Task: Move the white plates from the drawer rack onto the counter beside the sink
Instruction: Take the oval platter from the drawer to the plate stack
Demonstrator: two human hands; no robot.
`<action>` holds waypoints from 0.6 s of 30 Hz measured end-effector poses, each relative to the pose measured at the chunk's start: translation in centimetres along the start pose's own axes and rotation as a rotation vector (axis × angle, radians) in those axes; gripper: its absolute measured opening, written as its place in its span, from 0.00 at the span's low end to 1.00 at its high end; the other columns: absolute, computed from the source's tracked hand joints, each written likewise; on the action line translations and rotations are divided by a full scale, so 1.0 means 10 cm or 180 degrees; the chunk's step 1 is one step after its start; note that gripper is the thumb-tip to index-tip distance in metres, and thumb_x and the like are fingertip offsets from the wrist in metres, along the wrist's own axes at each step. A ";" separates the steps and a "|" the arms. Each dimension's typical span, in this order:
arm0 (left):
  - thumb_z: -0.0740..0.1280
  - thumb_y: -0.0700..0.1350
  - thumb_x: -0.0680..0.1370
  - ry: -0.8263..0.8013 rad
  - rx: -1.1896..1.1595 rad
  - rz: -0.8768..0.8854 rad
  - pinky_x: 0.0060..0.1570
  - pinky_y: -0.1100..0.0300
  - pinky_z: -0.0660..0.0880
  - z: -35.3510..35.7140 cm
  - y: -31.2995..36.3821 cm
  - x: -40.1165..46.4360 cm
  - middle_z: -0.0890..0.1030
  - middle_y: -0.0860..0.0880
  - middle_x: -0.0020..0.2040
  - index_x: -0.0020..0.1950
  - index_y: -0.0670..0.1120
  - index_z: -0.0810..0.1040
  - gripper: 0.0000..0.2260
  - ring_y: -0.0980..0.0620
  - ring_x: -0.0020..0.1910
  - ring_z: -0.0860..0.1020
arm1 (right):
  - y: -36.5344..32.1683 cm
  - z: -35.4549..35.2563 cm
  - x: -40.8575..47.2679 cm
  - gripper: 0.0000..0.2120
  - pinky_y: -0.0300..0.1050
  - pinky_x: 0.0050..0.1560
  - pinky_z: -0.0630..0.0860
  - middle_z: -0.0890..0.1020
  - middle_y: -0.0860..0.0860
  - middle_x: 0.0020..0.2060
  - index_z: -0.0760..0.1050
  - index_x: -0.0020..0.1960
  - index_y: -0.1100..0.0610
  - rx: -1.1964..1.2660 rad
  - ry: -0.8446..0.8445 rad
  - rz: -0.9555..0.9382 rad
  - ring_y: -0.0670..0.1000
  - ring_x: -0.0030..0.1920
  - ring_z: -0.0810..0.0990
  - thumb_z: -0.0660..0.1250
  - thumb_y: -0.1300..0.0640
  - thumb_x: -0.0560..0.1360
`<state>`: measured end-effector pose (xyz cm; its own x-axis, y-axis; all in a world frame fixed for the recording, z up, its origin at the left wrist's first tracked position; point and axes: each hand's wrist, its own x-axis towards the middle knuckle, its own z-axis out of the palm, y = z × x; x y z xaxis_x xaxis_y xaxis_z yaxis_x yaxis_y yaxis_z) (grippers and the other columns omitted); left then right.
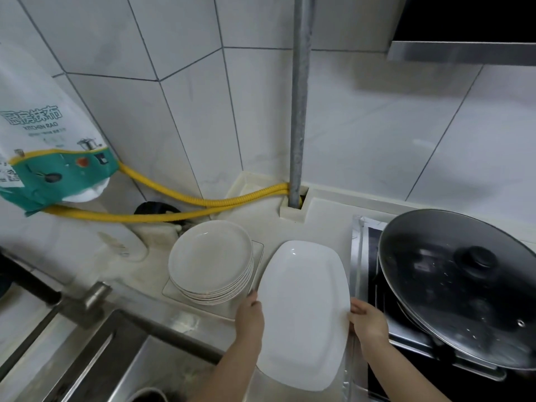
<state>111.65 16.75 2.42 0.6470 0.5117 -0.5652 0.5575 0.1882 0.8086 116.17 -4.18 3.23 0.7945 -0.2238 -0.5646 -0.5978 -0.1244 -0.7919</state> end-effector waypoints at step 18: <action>0.57 0.33 0.73 -0.0109 0.1466 0.0501 0.55 0.57 0.72 -0.05 0.04 -0.30 0.77 0.44 0.60 0.63 0.42 0.72 0.19 0.45 0.55 0.76 | -0.10 -0.04 -0.33 0.24 0.39 0.65 0.67 0.70 0.56 0.68 0.63 0.72 0.57 -0.2983 -0.0890 -0.0766 0.55 0.69 0.69 0.57 0.63 0.76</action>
<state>109.70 15.74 4.53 0.7545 0.4747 -0.4531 0.6186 -0.2837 0.7327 114.07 -3.71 6.00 0.8298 0.1273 -0.5433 -0.1657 -0.8735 -0.4577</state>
